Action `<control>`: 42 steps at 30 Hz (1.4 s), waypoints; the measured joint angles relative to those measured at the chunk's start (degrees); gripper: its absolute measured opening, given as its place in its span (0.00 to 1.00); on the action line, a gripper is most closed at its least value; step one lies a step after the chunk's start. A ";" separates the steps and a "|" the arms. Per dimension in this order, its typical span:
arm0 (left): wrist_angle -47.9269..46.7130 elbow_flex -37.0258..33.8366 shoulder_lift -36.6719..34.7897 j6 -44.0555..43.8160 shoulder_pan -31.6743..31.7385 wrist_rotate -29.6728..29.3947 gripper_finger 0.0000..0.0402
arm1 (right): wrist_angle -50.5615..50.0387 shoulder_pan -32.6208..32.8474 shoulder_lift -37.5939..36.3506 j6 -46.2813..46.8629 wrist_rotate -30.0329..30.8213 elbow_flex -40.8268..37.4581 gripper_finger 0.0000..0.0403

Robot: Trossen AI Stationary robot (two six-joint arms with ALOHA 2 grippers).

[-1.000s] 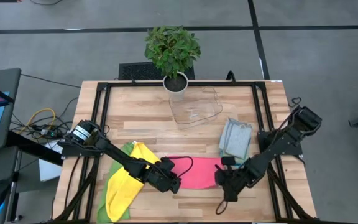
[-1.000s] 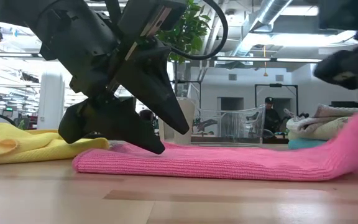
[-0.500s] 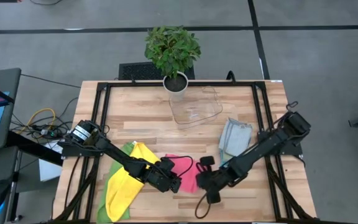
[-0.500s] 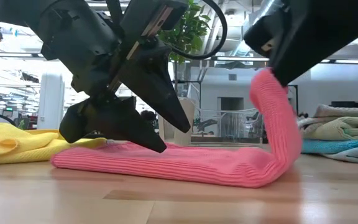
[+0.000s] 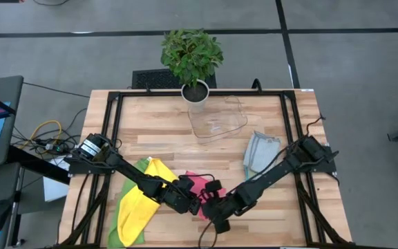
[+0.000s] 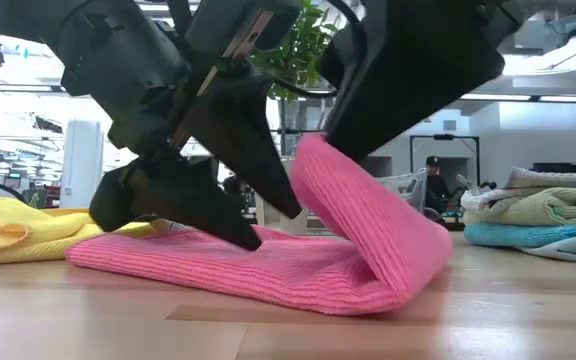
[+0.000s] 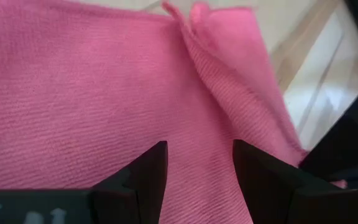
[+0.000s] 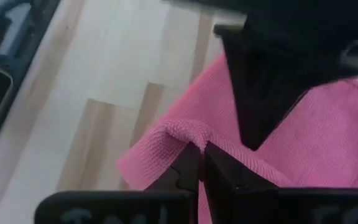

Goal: Fold microfiber towels
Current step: Fold the pink microfiber cloth

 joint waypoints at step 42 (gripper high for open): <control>6.21 1.07 -3.61 4.18 -4.79 -11.83 0.43 | 8.28 1.03 -16.88 11.53 8.05 -17.98 0.31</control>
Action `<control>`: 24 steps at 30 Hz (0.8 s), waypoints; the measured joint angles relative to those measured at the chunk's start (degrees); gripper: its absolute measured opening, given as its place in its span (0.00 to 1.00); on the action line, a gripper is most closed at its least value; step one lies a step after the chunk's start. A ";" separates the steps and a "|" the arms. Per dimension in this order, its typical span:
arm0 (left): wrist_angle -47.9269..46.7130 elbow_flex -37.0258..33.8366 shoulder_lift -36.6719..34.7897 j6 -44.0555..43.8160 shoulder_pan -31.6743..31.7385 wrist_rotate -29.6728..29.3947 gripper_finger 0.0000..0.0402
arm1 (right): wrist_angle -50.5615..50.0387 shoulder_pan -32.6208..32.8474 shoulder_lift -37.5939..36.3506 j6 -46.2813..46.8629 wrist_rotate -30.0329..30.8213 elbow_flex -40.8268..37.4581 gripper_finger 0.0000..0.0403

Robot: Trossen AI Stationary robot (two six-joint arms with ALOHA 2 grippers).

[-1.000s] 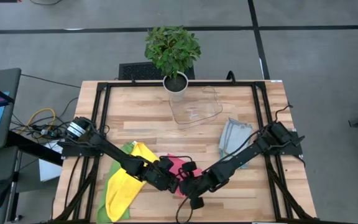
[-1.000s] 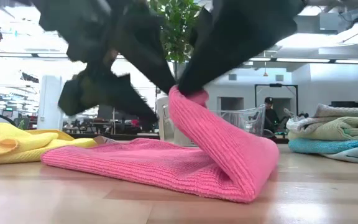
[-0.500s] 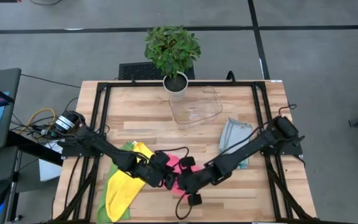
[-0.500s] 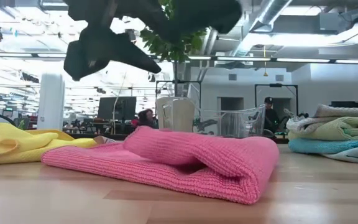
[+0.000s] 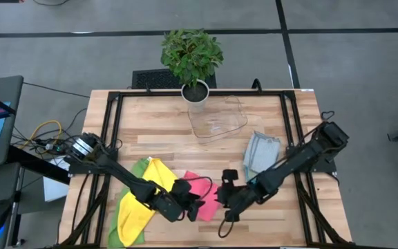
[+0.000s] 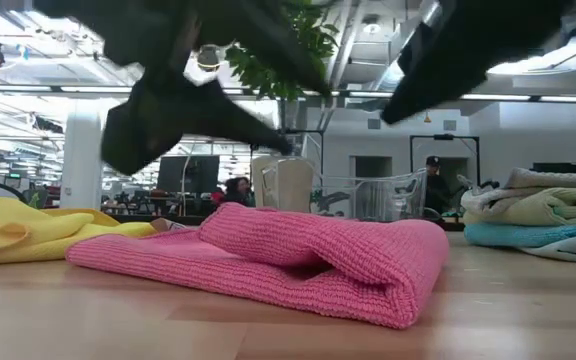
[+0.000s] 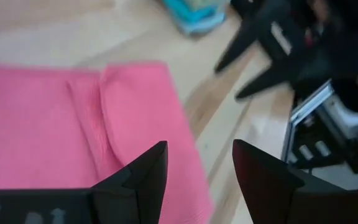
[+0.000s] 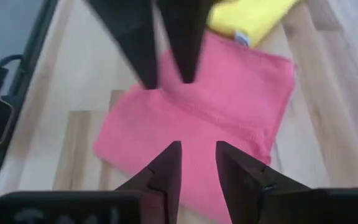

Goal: Fold microfiber towels
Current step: Fold the pink microfiber cloth

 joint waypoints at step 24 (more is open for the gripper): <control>-32.43 18.36 10.62 -4.55 -0.56 12.36 0.43 | 7.53 -0.90 11.50 1.73 -3.63 -2.84 0.30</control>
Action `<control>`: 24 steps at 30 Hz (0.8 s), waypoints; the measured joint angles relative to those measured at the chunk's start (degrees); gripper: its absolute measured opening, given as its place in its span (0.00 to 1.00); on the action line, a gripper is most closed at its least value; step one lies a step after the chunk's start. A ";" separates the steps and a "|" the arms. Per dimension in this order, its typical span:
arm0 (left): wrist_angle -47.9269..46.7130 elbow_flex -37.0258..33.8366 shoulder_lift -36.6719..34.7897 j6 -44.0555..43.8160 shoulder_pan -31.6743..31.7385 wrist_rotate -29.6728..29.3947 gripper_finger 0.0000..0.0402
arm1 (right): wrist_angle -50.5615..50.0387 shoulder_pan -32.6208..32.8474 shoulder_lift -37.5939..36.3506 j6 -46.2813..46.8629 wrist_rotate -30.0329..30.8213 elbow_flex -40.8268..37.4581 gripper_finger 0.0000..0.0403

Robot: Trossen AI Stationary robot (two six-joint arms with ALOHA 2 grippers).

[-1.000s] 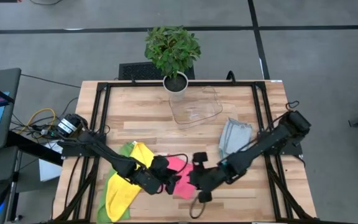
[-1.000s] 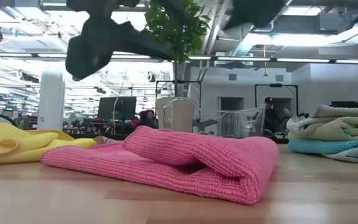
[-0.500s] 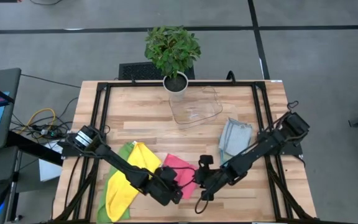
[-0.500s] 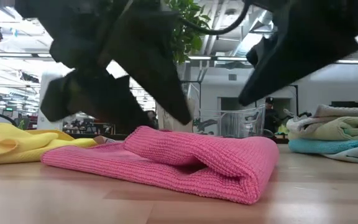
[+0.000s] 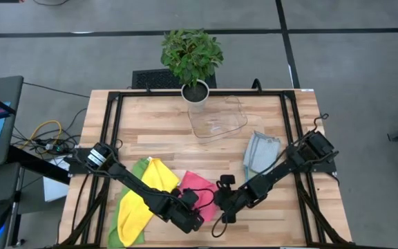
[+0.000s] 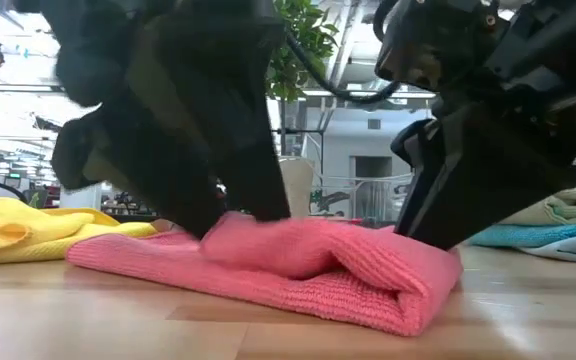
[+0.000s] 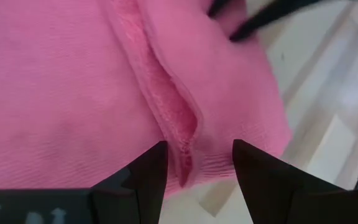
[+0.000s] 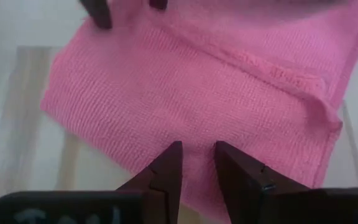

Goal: Fold microfiber towels
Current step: Fold the pink microfiber cloth

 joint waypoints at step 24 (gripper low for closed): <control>-3.27 -0.09 1.63 -5.14 -1.08 -1.96 0.43 | 18.83 3.87 0.62 -8.68 -1.25 0.02 0.29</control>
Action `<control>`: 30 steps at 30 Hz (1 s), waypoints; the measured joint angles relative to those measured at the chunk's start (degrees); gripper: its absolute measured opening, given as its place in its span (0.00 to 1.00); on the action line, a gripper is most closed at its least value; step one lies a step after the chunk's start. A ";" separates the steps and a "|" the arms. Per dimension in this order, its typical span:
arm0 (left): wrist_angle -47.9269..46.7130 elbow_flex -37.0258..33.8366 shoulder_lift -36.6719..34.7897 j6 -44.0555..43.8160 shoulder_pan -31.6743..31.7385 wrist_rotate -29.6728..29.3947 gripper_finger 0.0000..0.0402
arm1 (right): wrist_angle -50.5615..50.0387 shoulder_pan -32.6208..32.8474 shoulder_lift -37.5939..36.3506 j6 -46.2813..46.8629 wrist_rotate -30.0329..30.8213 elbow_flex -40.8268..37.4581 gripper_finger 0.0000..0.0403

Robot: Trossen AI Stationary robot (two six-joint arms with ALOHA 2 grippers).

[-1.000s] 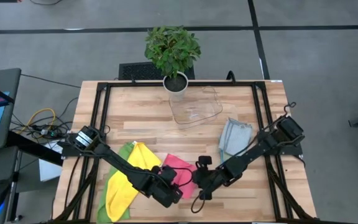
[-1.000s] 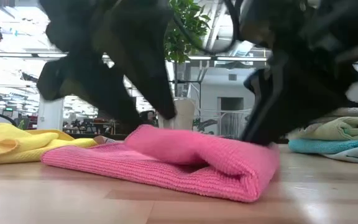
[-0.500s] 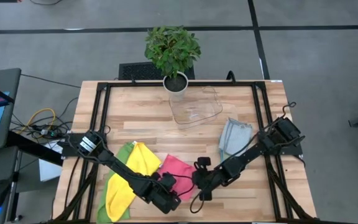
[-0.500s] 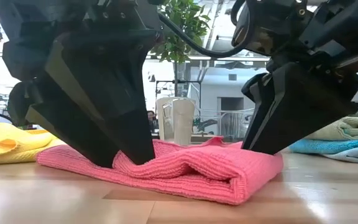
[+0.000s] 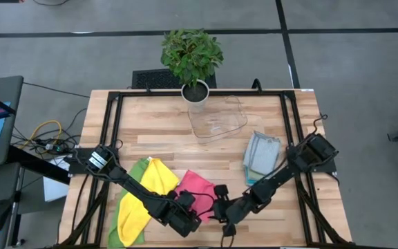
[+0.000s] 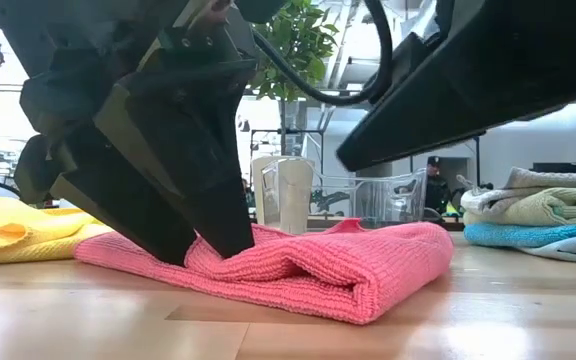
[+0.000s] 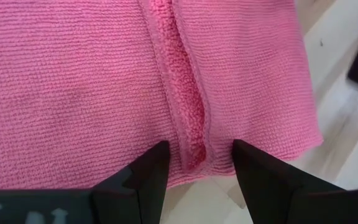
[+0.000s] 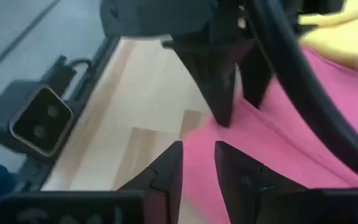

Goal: Fold microfiber towels
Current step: Fold the pink microfiber cloth

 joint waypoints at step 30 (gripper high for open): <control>-7.37 0.02 -11.88 1.11 1.96 -9.69 0.43 | 2.21 0.55 3.78 5.97 -2.66 0.52 0.29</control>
